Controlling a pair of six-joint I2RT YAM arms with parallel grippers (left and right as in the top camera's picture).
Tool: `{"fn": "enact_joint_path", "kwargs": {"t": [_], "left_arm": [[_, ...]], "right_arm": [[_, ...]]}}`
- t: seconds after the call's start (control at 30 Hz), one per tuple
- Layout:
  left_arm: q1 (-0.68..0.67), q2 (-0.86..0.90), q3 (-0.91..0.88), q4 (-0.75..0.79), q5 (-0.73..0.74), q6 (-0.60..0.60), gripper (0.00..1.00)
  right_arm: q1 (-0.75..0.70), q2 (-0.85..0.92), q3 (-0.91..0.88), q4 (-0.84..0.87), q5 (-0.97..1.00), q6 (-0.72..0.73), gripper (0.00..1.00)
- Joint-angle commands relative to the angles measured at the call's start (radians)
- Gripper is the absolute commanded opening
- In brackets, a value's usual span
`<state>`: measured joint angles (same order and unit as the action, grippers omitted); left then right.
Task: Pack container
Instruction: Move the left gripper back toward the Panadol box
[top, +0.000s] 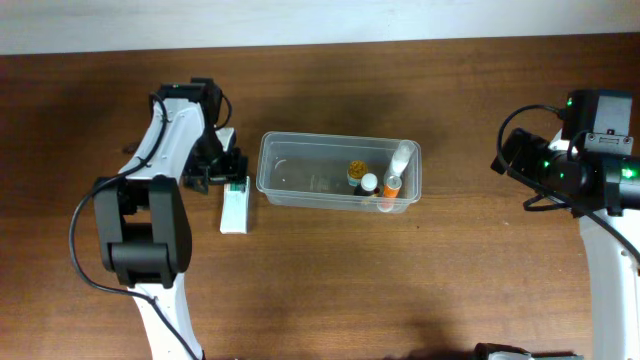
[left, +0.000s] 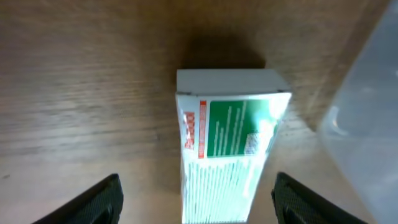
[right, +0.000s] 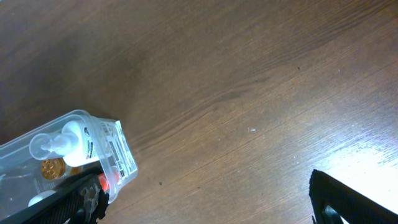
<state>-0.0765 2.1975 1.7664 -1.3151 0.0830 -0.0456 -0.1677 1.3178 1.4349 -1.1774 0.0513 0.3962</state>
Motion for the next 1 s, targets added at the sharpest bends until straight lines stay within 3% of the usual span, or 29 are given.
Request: {"fn": "enact_joint_path", "kwargs": {"t": [0.0, 0.13, 0.3, 0.5, 0.77, 0.97], "left_arm": [[-0.011, -0.004, -0.077, 0.051, 0.034, 0.016, 0.77], [-0.011, -0.004, -0.145, 0.107, 0.034, 0.016, 0.76], [-0.011, -0.007, -0.16, 0.108, 0.033, 0.015, 0.59], [-0.006, -0.047, -0.06, 0.029, 0.012, 0.005, 0.56], [-0.027, -0.174, 0.229, -0.124, -0.039, 0.005, 0.56], [-0.042, -0.213, 0.222, -0.146, -0.054, 0.005, 0.63]], "right_arm": [[-0.003, 0.0, 0.007, 0.0, 0.002, 0.005, 0.98], [-0.003, 0.0, 0.007, 0.0, 0.002, 0.005, 0.99], [-0.003, 0.0, 0.007, 0.0, 0.002, 0.005, 0.99], [-0.003, 0.0, 0.007, 0.0, 0.002, 0.005, 0.98], [-0.003, 0.0, 0.007, 0.0, 0.002, 0.005, 0.98], [-0.003, 0.0, 0.007, 0.0, 0.002, 0.005, 0.98]]}}
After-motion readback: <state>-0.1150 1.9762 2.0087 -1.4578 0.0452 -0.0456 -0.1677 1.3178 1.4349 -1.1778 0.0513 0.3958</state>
